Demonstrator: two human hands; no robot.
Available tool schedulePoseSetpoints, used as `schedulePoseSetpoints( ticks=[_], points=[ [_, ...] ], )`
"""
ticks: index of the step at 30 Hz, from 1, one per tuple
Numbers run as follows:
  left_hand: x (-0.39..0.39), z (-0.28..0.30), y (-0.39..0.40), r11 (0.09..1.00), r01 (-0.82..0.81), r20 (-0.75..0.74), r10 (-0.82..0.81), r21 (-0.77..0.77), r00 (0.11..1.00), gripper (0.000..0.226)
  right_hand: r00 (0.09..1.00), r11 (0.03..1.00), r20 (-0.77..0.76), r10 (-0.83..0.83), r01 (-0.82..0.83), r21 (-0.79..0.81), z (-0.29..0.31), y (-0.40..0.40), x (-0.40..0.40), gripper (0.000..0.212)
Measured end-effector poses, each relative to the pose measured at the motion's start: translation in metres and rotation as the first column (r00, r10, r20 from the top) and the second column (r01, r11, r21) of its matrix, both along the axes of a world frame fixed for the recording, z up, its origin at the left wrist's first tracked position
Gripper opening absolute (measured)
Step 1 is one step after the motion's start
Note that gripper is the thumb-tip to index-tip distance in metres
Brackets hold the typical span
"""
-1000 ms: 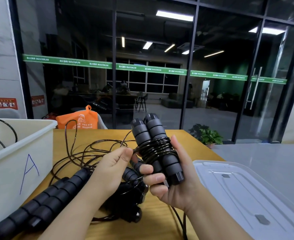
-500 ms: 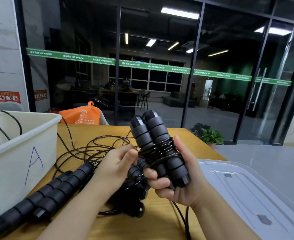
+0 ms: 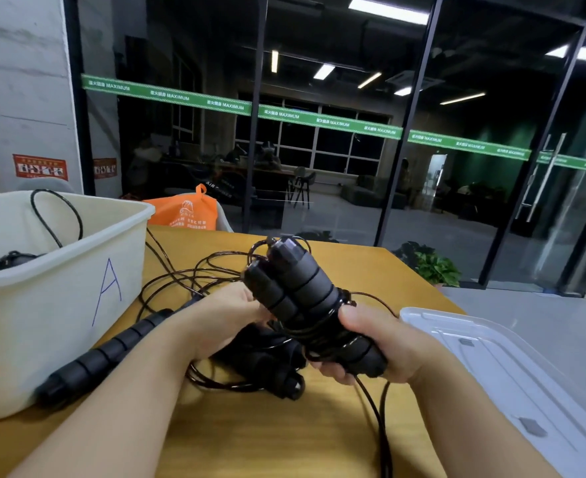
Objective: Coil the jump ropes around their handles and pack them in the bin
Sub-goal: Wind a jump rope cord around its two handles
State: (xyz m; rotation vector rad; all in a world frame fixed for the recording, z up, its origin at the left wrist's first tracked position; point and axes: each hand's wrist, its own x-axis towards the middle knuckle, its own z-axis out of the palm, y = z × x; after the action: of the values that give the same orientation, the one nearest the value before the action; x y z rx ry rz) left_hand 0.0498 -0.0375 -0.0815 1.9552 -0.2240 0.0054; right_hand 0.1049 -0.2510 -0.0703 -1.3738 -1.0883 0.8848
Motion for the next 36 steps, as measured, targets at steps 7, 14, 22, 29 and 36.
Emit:
schedulePoseSetpoints(
  ticks=[7, 14, 22, 29, 36],
  points=[
    [-0.004, 0.018, -0.006, 0.955, -0.037, 0.129, -0.001, 0.294, 0.992, 0.012, 0.758, 0.874, 0.638, -0.137, 0.396, -0.283, 0.022, -0.005, -0.023, 0.052],
    [-0.002, 0.029, 0.009, 0.878, -0.306, 0.311, 0.194, 0.369, 0.930, 0.013, 0.502, 0.775, 0.858, -0.113, 0.584, -0.240, 0.029, 0.010, -0.045, 0.065],
    [-0.007, 0.044, -0.024, 0.458, -0.593, 0.673, -0.015, 0.662, 0.740, 0.029, 0.154, 0.615, 0.981, -0.121, 0.787, -0.048, 0.014, 0.029, -0.044, 0.065],
    [0.000, 0.033, -0.054, 0.488, -0.608, 0.700, -0.010, 0.627, 0.714, 0.034, 0.063, 0.434, 0.955, -0.291, 0.898, 0.073, -0.006, 0.043, -0.036, 0.055],
    [0.003, 0.023, -0.071, 0.668, -0.562, 0.688, 0.101, 0.488, 0.718, 0.031, 0.064, 0.336, 0.886, -0.459, 0.936, 0.106, -0.006, 0.029, -0.021, 0.044]
  ],
)
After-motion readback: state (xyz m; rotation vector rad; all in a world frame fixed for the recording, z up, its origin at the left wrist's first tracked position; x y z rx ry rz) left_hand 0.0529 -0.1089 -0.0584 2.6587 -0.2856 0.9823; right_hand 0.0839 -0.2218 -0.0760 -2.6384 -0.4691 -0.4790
